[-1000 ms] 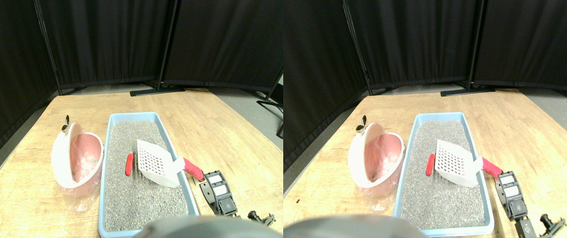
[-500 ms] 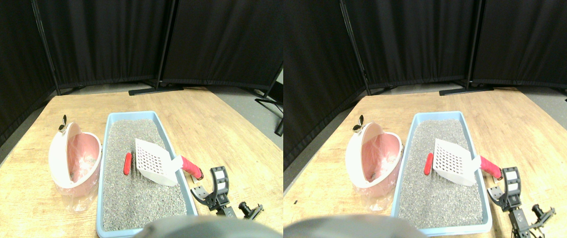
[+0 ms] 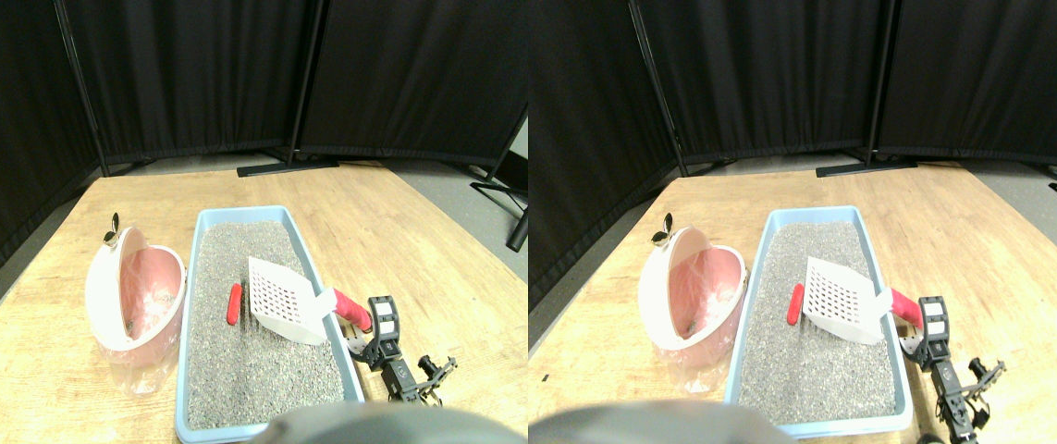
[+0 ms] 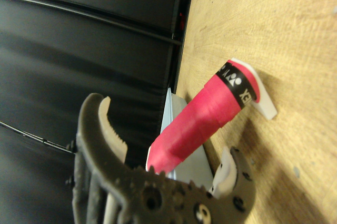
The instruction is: Scoop (unimanual)
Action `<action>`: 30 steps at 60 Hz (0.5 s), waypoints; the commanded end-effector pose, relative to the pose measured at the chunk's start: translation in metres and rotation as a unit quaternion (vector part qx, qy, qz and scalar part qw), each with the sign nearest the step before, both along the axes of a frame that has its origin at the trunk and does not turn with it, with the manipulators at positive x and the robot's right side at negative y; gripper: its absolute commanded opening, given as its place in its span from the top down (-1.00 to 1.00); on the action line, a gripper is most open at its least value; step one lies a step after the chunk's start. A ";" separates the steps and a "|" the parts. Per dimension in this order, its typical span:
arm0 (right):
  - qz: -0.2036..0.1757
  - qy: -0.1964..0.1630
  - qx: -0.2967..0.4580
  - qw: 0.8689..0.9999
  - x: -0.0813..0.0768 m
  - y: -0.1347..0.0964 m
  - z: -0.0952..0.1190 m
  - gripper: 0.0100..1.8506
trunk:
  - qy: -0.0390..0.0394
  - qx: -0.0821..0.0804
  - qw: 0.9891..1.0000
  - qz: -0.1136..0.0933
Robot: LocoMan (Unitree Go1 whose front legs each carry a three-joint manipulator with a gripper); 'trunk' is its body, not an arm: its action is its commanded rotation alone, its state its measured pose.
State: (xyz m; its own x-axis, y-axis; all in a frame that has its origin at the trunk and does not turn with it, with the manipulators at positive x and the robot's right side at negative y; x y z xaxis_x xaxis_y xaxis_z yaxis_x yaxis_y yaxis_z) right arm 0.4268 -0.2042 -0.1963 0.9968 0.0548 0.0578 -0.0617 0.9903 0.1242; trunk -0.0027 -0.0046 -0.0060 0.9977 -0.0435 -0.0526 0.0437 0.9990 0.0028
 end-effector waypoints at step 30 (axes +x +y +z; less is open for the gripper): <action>-0.025 0.033 0.011 0.999 0.028 -0.009 -0.014 -0.06 | 0.013 -0.007 1.000 0.001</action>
